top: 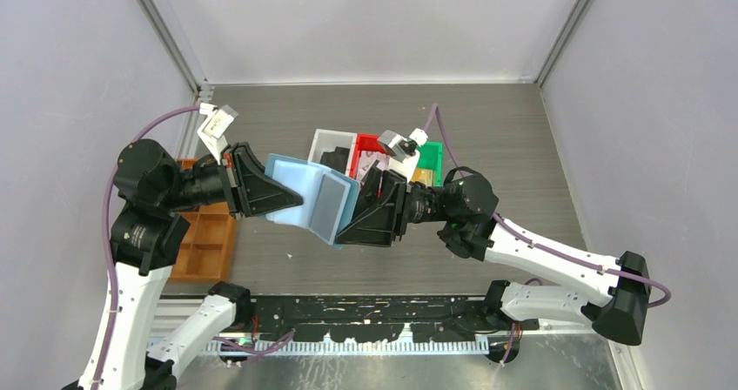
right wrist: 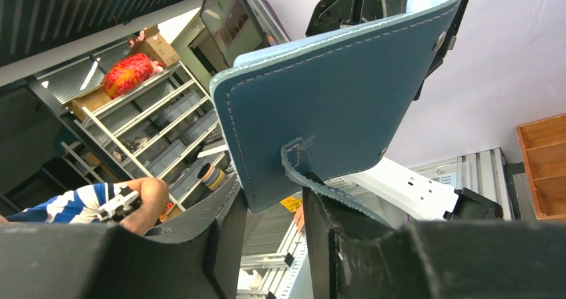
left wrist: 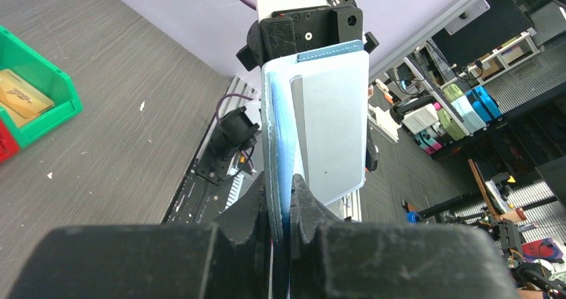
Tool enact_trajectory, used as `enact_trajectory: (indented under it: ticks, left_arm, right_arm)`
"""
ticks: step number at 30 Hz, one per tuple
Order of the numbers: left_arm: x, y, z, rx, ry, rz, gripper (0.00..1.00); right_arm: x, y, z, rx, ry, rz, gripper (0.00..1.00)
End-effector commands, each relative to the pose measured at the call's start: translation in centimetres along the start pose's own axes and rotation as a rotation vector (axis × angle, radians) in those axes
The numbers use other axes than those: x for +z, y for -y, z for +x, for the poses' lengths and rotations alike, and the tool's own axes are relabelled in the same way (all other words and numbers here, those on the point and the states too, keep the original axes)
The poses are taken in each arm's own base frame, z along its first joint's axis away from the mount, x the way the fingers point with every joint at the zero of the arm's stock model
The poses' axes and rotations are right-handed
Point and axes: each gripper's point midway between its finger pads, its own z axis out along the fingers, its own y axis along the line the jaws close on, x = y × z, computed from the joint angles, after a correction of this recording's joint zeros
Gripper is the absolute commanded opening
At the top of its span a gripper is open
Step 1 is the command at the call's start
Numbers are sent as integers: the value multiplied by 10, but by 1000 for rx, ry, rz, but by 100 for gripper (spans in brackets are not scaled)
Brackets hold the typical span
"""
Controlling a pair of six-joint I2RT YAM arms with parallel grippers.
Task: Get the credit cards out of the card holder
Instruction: Remove the credit card from the card holder.
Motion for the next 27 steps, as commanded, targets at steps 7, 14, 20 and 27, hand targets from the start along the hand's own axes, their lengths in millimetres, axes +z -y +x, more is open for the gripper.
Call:
enact_trajectory:
  ticks: [7, 14, 20, 27]
  left_arm:
    - [-1, 9, -6, 61, 19, 27, 0]
    - [-1, 9, -5, 67, 19, 26, 0]
    - [-1, 9, -6, 65, 23, 22, 0]
    - [-2, 11, -6, 65, 23, 24, 0]
  right_arm:
    - [2, -19, -16, -65, 39, -13, 32]
    - [-5, -9, -16, -94, 49, 72, 45]
    - [-5, -17, -15, -105, 39, 32, 37]
    - [-4, -27, -16, -102, 38, -18, 34]
